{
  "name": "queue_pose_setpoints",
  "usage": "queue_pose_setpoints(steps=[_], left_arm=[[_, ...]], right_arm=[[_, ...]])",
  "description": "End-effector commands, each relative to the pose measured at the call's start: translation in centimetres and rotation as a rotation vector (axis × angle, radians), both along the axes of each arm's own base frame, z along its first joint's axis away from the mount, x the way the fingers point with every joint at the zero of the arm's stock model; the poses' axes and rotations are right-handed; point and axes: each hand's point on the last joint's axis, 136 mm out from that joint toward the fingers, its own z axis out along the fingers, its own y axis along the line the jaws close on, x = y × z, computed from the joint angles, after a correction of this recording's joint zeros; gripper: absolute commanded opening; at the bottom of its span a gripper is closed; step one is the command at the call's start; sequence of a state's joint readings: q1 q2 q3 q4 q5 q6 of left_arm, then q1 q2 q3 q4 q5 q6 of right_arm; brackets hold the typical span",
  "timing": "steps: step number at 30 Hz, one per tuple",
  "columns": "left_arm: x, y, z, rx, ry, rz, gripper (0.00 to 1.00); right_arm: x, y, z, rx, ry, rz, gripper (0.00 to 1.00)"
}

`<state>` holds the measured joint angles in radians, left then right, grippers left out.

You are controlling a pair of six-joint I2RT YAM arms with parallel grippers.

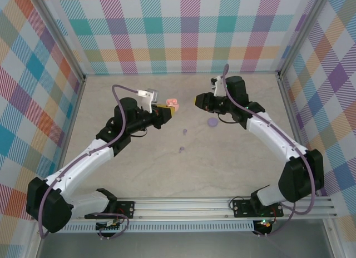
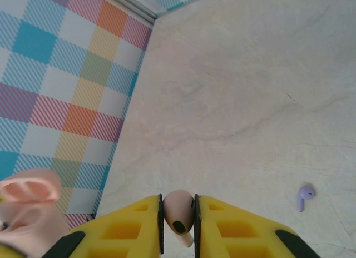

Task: Insert wireless bluetooth earbuds into charging case

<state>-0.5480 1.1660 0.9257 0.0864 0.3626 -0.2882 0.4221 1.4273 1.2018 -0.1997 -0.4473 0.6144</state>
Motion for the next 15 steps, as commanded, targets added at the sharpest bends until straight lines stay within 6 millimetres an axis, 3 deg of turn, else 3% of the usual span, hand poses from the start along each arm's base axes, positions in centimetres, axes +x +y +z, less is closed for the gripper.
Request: queue_pose_setpoints(steps=[1,8,15], left_arm=[[-0.1,-0.7,0.9,-0.046,-0.037,-0.042,0.03],[-1.0,-1.7,2.5,-0.095,-0.127,-0.127,0.03],[-2.3,-2.8,3.7,-0.126,-0.207,-0.206,0.03]], right_arm=[[-1.1,-0.2,3.4,0.029,-0.073,0.027,0.21],[-3.5,0.1,8.9,0.124,-0.222,0.116,0.21],[-5.5,0.7,10.9,0.176,-0.312,0.193,0.23]])
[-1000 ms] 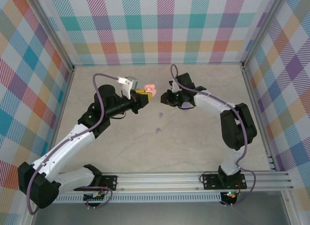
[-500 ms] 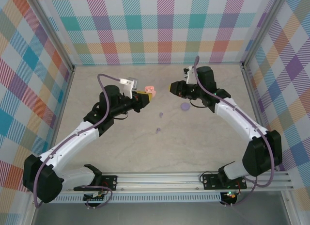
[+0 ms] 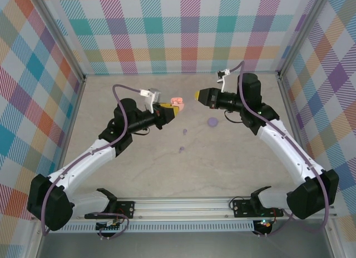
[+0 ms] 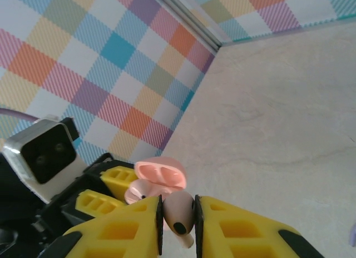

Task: Insert wireless bluetooth earbuds into charging case

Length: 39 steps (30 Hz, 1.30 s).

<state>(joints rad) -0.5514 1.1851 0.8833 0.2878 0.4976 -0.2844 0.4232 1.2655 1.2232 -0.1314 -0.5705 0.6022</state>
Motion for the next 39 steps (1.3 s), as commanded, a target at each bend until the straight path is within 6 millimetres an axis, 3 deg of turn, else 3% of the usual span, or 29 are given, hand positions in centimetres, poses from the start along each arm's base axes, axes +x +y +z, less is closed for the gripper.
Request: queue_pose_setpoints(steps=[1,15,39], left_arm=[[-1.3,-1.0,1.9,-0.041,-0.107,-0.076,0.03],[-2.1,-1.7,2.9,-0.062,-0.142,-0.099,0.03],[-2.2,-2.1,3.5,-0.081,-0.128,-0.111,0.02]], right_arm=[[-1.6,0.8,2.1,0.039,-0.104,0.08,0.23],[-2.7,3.1,2.6,0.026,-0.144,0.149,0.23],[-2.4,4.0,1.6,-0.001,-0.131,0.156,0.23]])
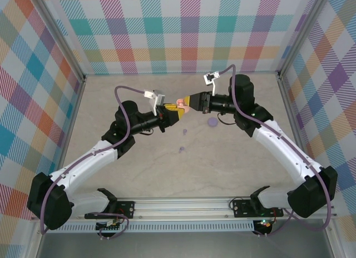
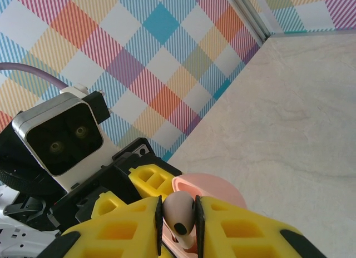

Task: Insert wireless bluetooth earbuds into charging case

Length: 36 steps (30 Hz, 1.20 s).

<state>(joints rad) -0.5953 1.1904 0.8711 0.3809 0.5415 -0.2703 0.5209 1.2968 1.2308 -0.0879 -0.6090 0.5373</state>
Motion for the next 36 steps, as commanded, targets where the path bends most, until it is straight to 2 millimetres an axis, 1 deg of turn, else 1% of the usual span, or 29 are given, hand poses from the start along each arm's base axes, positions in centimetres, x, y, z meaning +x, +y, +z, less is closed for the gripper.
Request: queue_pose_setpoints(steps=[1,25,36], left_arm=[[-0.5,-0.4,2.3,-0.048,-0.054,-0.028,0.01],[0.5,0.1,2.7,-0.088,-0.043,0.039,0.0],[0.6,0.1,2.6,-0.091,-0.045,0.039,0.0]], right_arm=[[0.0,0.3,1.5,0.009,-0.057,0.01,0.23],[-0.2,0.6,0.8,-0.018,-0.042,0.021,0.24],[0.0,0.5,0.5,-0.037,-0.035,0.01,0.27]])
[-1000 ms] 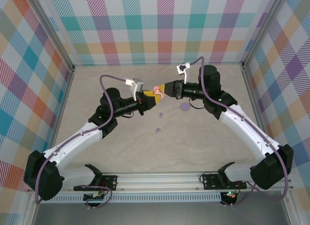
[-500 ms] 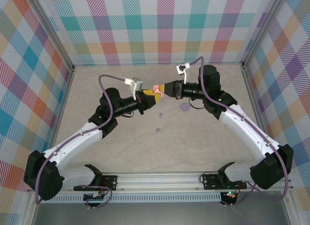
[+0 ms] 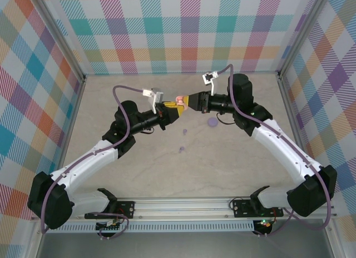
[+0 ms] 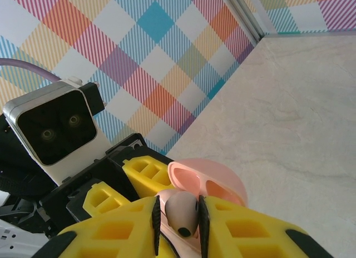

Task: Insert wireless bluetooth earbuds into charging case

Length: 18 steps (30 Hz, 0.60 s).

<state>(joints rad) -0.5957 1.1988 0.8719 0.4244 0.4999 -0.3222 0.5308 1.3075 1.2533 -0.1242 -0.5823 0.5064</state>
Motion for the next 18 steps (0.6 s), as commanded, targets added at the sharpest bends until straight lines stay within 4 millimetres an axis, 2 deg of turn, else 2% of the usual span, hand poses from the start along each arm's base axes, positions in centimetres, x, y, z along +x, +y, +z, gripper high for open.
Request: queue_pose_setpoints(steps=[1,18], left_arm=[[-0.27,-0.11,1.89,-0.047,-0.062,-0.002,0.0],[-0.65,-0.25,1.59,-0.036,-0.067,-0.023,0.0]], right_arm=[[-0.2,0.34,0.66,-0.009,-0.024,0.02,0.28],[-0.08,0.25,0.5,-0.023,-0.019,0.009,0.39]])
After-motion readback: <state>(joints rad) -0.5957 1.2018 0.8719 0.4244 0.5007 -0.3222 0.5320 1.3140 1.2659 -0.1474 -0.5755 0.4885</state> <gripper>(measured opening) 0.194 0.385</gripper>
